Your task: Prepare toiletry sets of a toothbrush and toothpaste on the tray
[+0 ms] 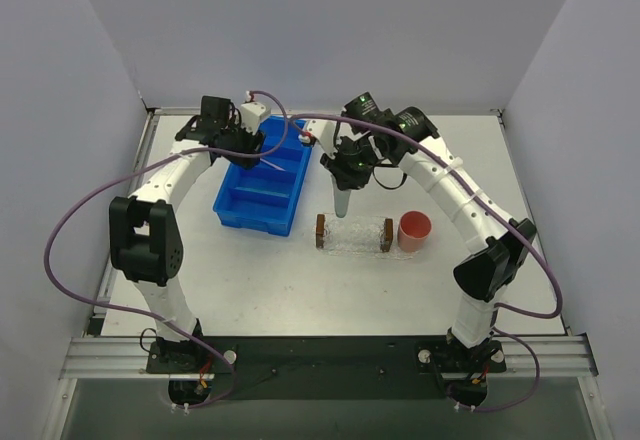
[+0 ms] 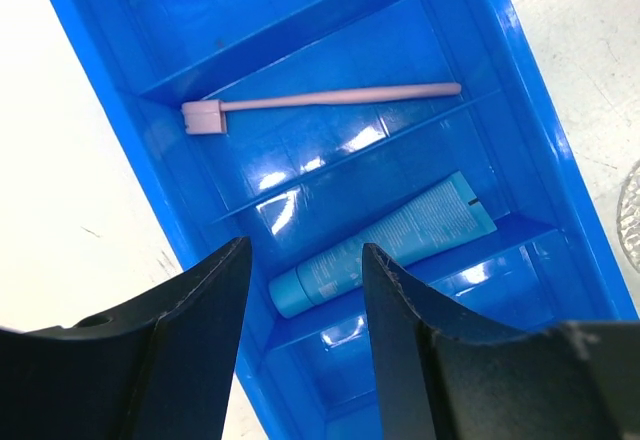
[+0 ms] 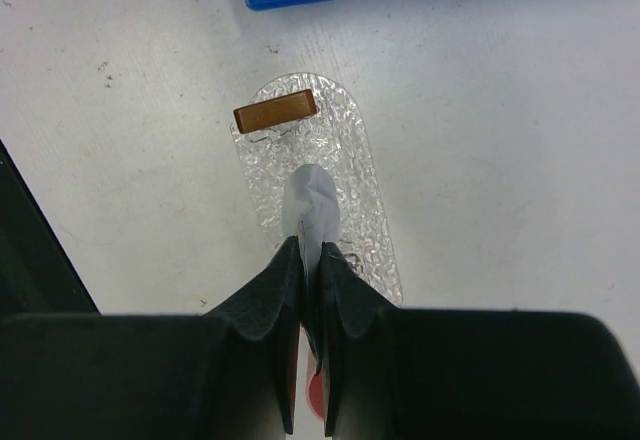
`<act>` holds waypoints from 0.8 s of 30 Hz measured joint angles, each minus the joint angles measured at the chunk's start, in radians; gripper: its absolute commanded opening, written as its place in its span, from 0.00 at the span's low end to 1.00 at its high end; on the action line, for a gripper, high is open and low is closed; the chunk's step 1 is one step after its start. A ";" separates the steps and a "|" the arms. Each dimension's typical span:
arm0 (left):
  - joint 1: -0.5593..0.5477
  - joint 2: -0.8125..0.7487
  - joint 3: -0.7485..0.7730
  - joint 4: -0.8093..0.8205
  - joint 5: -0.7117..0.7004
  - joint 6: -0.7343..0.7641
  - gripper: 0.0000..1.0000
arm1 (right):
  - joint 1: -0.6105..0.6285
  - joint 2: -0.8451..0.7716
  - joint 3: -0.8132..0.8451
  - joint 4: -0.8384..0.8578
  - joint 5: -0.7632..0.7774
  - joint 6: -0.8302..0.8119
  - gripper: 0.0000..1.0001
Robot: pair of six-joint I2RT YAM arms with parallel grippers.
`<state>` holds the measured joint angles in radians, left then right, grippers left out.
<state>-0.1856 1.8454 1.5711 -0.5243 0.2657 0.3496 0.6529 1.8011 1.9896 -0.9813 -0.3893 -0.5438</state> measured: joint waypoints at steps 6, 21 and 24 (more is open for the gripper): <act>0.001 -0.014 -0.048 0.012 0.008 -0.026 0.58 | 0.031 0.000 -0.007 0.030 0.024 0.021 0.00; 0.003 -0.020 -0.048 0.025 0.016 -0.050 0.58 | 0.054 0.000 -0.017 0.036 0.052 0.032 0.00; 0.003 -0.020 -0.046 0.030 0.019 -0.050 0.58 | 0.063 0.000 -0.017 0.036 0.065 0.032 0.00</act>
<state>-0.1822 1.8256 1.5249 -0.4942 0.2844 0.3000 0.7158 1.8011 1.9724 -0.9451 -0.3241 -0.5117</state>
